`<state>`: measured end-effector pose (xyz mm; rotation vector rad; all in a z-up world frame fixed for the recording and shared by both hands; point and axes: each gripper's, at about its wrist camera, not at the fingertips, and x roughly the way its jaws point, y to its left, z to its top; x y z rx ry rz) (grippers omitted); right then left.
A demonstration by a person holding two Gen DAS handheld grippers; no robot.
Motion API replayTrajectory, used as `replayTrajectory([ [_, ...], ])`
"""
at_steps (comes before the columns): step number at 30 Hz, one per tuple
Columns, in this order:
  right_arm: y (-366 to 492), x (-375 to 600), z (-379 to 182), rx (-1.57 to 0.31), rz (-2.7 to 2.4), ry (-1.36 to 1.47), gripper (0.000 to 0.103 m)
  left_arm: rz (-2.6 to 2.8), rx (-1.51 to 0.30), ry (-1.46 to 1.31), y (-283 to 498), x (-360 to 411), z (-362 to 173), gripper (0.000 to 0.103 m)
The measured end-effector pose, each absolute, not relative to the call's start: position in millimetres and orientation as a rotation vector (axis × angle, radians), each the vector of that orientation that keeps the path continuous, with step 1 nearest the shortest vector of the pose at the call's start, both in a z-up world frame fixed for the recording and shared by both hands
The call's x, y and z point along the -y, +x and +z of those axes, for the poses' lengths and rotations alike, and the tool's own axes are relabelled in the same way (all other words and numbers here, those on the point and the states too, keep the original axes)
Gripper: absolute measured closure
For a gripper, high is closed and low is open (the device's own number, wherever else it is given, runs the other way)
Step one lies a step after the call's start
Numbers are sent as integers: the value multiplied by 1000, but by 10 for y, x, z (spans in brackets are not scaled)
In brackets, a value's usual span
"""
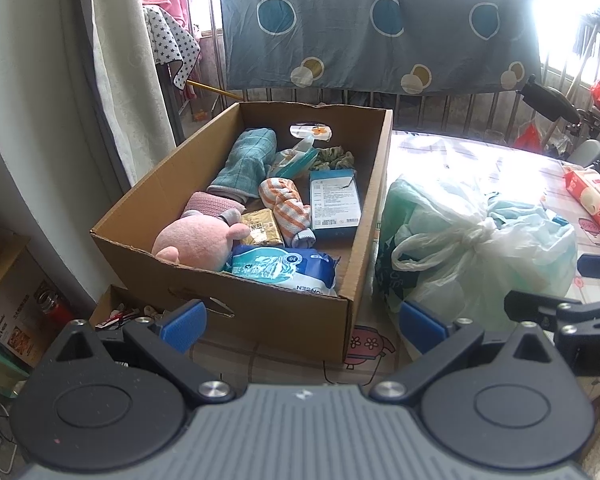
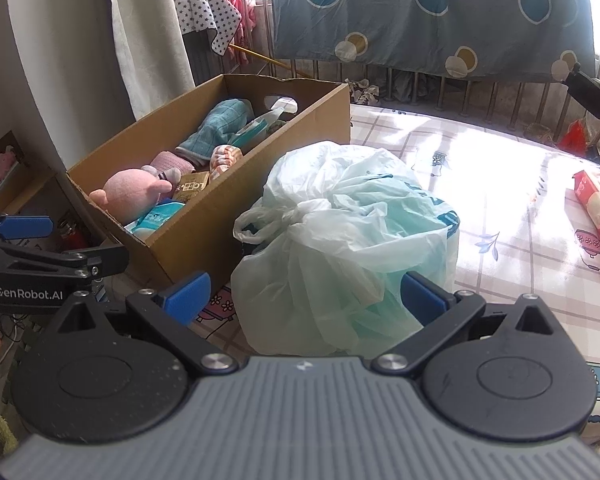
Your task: Organize soft objects
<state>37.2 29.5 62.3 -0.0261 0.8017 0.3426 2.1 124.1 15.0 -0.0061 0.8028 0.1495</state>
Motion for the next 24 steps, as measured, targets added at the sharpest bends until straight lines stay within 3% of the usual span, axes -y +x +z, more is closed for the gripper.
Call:
replayTrajectory([
  [24, 399, -254, 594, -815, 331, -18, 1, 143, -808, 10, 41, -1201, 129, 0],
])
